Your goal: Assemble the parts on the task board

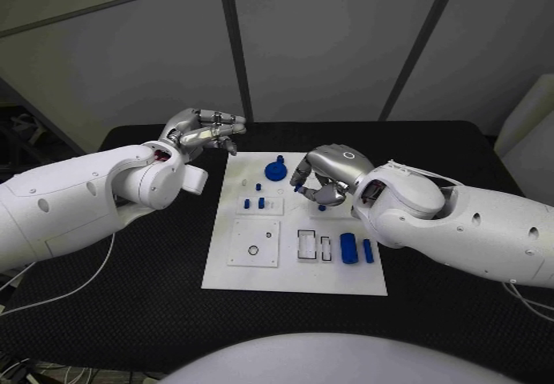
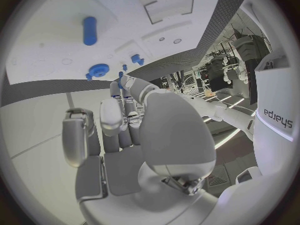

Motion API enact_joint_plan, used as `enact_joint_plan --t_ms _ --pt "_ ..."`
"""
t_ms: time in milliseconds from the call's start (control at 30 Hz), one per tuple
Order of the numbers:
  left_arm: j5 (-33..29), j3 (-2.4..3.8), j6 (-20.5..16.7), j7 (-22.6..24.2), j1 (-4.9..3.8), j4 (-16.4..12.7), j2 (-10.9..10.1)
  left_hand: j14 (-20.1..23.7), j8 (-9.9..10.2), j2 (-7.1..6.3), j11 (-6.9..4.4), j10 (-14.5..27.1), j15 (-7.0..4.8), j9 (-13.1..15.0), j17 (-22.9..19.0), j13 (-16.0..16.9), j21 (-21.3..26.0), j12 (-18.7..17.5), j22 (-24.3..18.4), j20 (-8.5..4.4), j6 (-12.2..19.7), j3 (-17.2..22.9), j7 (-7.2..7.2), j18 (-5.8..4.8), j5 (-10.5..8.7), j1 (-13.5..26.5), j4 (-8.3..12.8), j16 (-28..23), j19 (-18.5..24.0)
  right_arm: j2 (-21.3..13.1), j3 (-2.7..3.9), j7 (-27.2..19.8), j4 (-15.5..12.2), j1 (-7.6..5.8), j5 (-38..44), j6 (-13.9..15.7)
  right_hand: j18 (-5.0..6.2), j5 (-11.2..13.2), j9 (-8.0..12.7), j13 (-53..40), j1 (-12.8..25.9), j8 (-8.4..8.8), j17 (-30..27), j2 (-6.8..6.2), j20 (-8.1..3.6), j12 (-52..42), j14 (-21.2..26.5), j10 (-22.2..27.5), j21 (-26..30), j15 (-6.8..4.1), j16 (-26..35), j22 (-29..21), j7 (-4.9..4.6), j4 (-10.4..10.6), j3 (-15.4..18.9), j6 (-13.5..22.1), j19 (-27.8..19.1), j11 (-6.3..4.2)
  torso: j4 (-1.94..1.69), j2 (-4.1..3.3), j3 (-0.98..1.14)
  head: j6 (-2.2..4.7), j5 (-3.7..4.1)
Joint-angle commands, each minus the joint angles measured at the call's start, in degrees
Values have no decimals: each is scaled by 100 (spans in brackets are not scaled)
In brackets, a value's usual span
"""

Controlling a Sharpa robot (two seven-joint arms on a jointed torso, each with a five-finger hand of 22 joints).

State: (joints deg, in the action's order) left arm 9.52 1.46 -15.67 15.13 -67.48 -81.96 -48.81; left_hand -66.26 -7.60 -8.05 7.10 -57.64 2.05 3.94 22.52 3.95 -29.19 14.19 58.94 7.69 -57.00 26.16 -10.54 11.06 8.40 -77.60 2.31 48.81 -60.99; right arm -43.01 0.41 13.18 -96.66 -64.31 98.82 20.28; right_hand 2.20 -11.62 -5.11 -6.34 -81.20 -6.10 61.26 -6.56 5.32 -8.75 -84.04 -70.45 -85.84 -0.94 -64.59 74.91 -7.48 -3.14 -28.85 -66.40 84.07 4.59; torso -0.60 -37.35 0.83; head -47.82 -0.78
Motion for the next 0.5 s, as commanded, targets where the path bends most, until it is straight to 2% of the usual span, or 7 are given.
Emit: enact_joint_plan --t_ms 33,133,300,333,400,500 --pt "-21 7 -11 56 -7 50 61 36 4 34 5 37 12 -9 -10 -6 40 12 -7 5 16 -18 -14 -61 -14 -27 5 -22 23 143 -5 -165 -26 22 -156 -35 -72 -17 -5 -3 17 -2 1 55 -41 -12 -218 -158 -35 -42 -20 987 -6 -32 -6 -35 190 -133 -1 -3 -5 -13 -107" --pt "-21 7 -16 50 -7 96 123 36 4 35 5 39 12 -9 -11 -6 40 12 -8 5 16 -19 -14 -61 -14 -27 5 -23 23 307 -14 -205 -28 84 -185 -91 -71 -37 -2 -7 14 9 1 56 -41 -1 -214 -147 -34 -39 -28 985 -14 -42 -11 -22 187 -127 -4 -6 -11 -30 -201" --pt "-21 8 -38 31 -9 162 226 36 5 36 7 47 14 -9 -14 -7 41 11 -9 5 19 -21 -15 -61 -14 -28 5 -25 22 525 -142 -261 23 152 -213 -204 -71 -43 -1 -8 12 13 4 58 -40 3 -213 -144 -34 -38 -33 986 -15 -46 -13 -17 187 -124 -9 -9 -7 -59 -307" --pt "-21 8 -41 28 -9 169 244 37 7 38 9 52 15 -9 -16 -7 43 12 -10 5 23 -23 -17 -61 -14 -28 6 -26 22 565 -164 -269 43 169 -217 -232 -71 -45 -1 -9 13 15 5 59 -40 4 -213 -142 -35 -37 -35 986 -16 -46 -14 -16 187 -123 -2 -11 -7 -65 -351" --pt "-21 8 -45 24 -10 178 268 37 7 38 9 52 15 -9 -16 -7 43 12 -10 5 23 -23 -17 -61 -14 -28 6 -26 22 622 -190 -278 76 199 -223 -276 -71 -50 0 -10 14 18 5 61 -39 8 -212 -138 -36 -35 -38 988 -19 -47 -15 -13 187 -121 1 -11 -6 -59 -380" --pt "-21 8 -48 22 -10 187 289 37 7 38 9 52 15 -9 -16 -7 43 12 -10 5 23 -23 -17 -61 -14 -28 6 -26 22 688 -214 -283 124 225 -227 -340 -71 -52 0 -10 14 18 3 63 -39 9 -211 -137 -35 -35 -37 986 -20 -47 -16 -12 186 -120 0 -6 -1 -72 -467"
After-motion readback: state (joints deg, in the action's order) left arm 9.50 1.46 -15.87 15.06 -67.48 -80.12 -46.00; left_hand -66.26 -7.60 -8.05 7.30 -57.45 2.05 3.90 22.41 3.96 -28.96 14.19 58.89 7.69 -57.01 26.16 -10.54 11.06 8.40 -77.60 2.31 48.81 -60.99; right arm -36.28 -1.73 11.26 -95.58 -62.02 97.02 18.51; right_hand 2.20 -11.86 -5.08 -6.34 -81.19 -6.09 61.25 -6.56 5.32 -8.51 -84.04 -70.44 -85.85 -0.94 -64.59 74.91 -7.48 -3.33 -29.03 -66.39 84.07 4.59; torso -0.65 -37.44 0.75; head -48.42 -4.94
